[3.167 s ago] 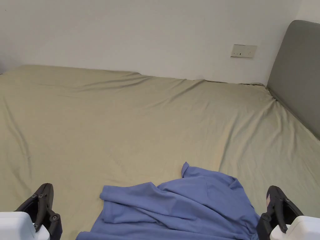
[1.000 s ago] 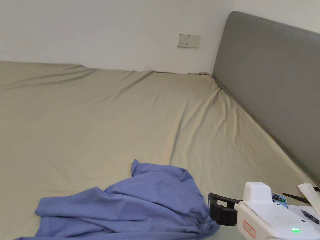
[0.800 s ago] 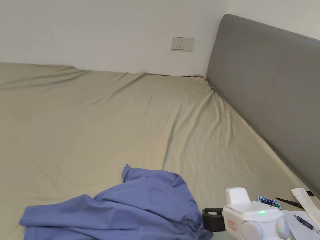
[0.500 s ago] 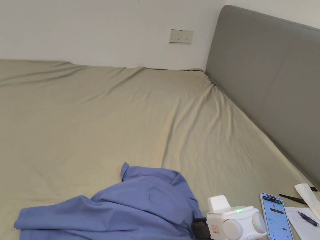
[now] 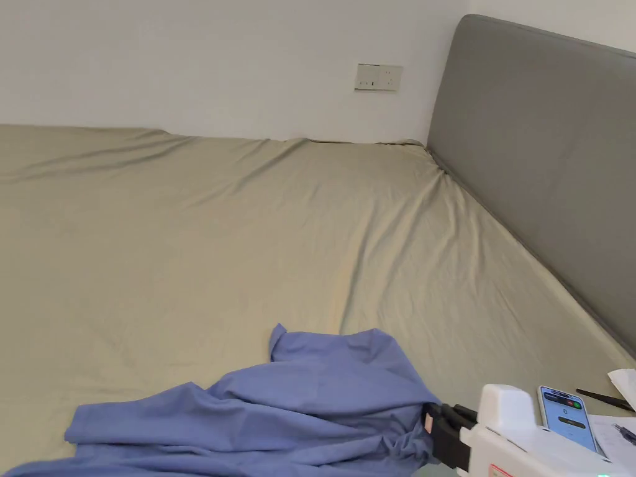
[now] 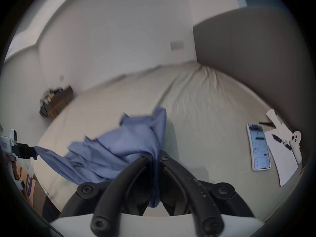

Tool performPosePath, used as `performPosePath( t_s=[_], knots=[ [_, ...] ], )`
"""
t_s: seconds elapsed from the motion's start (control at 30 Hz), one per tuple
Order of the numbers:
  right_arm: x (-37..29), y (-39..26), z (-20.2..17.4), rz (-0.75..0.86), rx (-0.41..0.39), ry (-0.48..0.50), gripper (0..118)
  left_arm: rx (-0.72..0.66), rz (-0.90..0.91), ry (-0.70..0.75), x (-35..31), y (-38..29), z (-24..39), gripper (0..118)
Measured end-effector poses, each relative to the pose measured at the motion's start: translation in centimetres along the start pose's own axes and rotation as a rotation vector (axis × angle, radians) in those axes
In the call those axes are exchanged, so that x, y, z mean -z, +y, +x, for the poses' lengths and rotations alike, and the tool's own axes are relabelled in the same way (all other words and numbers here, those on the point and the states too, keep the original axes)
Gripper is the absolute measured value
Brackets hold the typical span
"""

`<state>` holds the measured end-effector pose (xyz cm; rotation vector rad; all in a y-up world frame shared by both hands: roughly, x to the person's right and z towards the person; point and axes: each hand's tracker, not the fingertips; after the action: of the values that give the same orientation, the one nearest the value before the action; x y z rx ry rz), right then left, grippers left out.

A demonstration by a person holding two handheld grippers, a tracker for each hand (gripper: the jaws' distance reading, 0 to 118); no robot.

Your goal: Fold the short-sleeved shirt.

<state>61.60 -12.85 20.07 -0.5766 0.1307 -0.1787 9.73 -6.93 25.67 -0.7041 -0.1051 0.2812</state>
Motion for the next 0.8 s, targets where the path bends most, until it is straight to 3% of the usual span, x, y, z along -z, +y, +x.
performPosePath(
  t_s=[0.33,0.53,0.8],
  knots=[
    [-11.8,0.7,-9.5,0.581,-0.036,-0.008,10,0.024,0.818,0.059,-11.2,-2.1,3.1,3],
    [-17.9,4.0,-13.8,0.778,-0.071,-0.012,10,0.011,1.028,0.063,-16.1,-0.2,4.0,3],
    [-20.9,9.8,-15.8,0.926,-0.063,0.015,10,0.071,1.279,0.096,-19.7,4.1,4.8,3]
  ],
)
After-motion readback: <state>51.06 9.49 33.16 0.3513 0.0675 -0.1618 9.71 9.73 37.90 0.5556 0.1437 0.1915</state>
